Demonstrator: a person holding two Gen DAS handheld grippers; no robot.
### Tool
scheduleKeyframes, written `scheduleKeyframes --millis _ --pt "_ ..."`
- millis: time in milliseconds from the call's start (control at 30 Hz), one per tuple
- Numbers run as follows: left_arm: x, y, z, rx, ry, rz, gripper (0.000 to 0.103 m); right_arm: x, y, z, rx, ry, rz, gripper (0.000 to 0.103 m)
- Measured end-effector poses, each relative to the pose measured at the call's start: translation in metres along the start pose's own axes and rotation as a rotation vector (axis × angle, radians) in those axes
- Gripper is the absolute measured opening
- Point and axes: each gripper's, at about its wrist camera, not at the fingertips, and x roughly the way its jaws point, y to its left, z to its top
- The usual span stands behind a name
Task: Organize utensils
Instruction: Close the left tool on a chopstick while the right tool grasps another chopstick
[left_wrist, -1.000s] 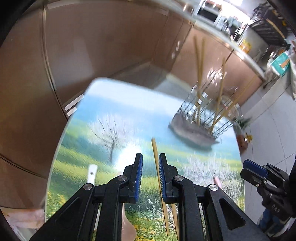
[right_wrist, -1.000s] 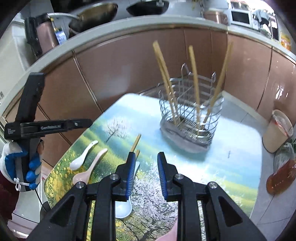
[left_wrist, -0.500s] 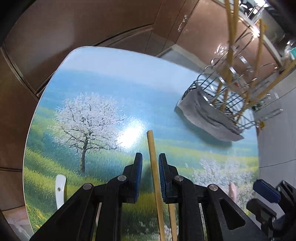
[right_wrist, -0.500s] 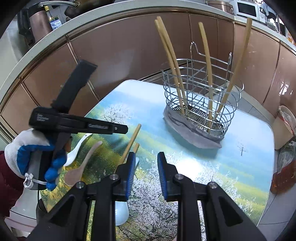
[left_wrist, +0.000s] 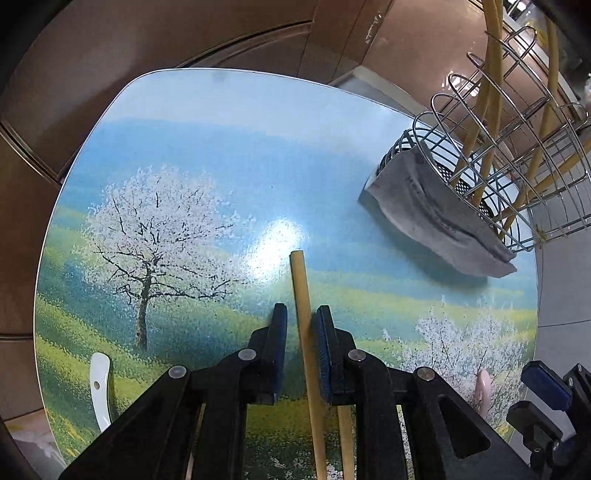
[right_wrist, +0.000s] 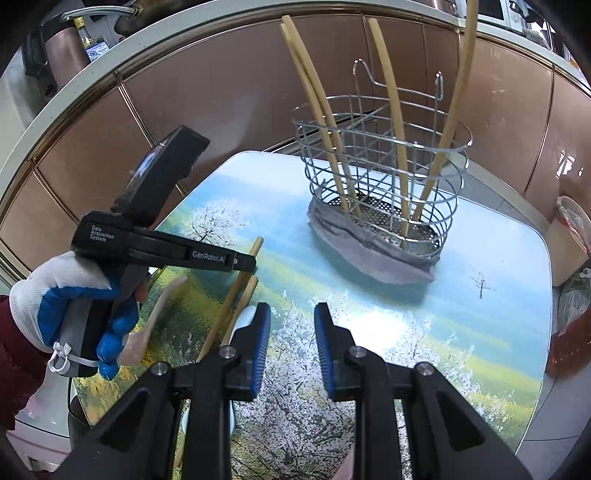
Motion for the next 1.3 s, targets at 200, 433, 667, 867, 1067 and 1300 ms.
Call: scheduleKeyframes --millis 200,433,667,867,1067,1300 --pt "0.000 0.016 0.005 0.003 -0.016 0.056 0.008 0.014 0.010 0.004 -0.019 0.043 0.016 0.023" --pt "-0.005 0.050 0.014 -0.061 -0.032 0.023 0.008 0.066 0.039 0.024 -0.046 0.173 0.038 0.023" --pt "-0.006 0.075 0.014 -0.085 -0.035 -0.029 0.008 0.109 0.059 0.038 -0.060 0.297 0.003 0.023" --pt "-0.006 0.100 0.010 -0.101 -0.034 -0.095 0.008 0.134 0.066 0.037 -0.072 0.377 -0.064 0.023" --pt "-0.013 0.128 0.008 -0.109 -0.024 -0.123 0.008 0.148 0.072 0.044 -0.102 0.406 -0.099 0.023" --pt "-0.018 0.143 0.006 -0.103 -0.024 -0.114 0.008 0.156 0.077 0.049 -0.118 0.415 -0.117 0.011"
